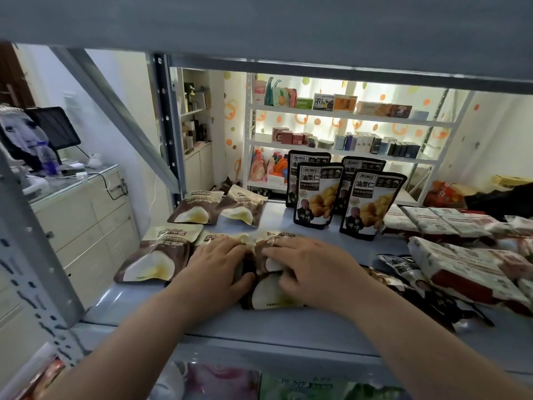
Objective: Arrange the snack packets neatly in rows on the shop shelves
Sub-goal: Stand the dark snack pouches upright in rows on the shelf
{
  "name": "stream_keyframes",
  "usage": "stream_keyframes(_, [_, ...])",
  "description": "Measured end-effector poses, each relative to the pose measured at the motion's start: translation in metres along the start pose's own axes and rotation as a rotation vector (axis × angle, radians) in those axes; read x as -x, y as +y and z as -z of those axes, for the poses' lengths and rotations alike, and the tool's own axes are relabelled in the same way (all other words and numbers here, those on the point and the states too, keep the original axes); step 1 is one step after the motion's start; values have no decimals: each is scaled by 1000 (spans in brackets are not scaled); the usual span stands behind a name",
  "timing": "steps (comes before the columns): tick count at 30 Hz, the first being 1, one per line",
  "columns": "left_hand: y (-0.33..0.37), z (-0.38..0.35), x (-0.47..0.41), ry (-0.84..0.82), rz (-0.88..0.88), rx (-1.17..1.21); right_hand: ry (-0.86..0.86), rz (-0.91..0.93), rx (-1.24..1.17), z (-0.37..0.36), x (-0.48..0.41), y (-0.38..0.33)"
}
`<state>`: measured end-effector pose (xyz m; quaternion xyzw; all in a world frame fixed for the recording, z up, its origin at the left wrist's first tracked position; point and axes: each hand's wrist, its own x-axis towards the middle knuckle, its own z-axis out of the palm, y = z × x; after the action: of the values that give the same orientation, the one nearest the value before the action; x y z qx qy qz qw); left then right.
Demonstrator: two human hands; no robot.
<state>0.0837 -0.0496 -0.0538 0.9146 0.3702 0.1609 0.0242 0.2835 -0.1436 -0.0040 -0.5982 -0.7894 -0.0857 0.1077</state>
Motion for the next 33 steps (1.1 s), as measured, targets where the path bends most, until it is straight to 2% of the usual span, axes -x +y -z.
stream_keyframes(4, [-1,0,-1,-42,0,-21,133,-33,-28,-6,-21,2])
stream_keyframes(7, [-8,14,-9,-128,-2,30,166,-63,33,-16,-49,8])
stream_keyframes(9, [-19,25,-23,-124,6,41,169,-92,40,-22,-67,11])
stream_keyframes(13, [-48,39,-73,-24,128,3,79,-122,30,-34,-94,19])
stream_keyframes(16, [-58,31,-109,-99,141,60,-34,-168,46,-45,-97,23])
stream_keyframes(19, [-60,18,-132,-211,87,8,-19,-208,27,-53,-96,28])
stream_keyframes(22, [-64,8,-142,-292,151,10,-20,-225,14,-55,-97,30])
stream_keyframes(27, [-73,2,-137,-300,251,-75,-126,-330,-166,-60,-97,31])
stream_keyframes(33, [-72,3,-130,-316,218,-194,-156,-354,-200,-62,-102,31])
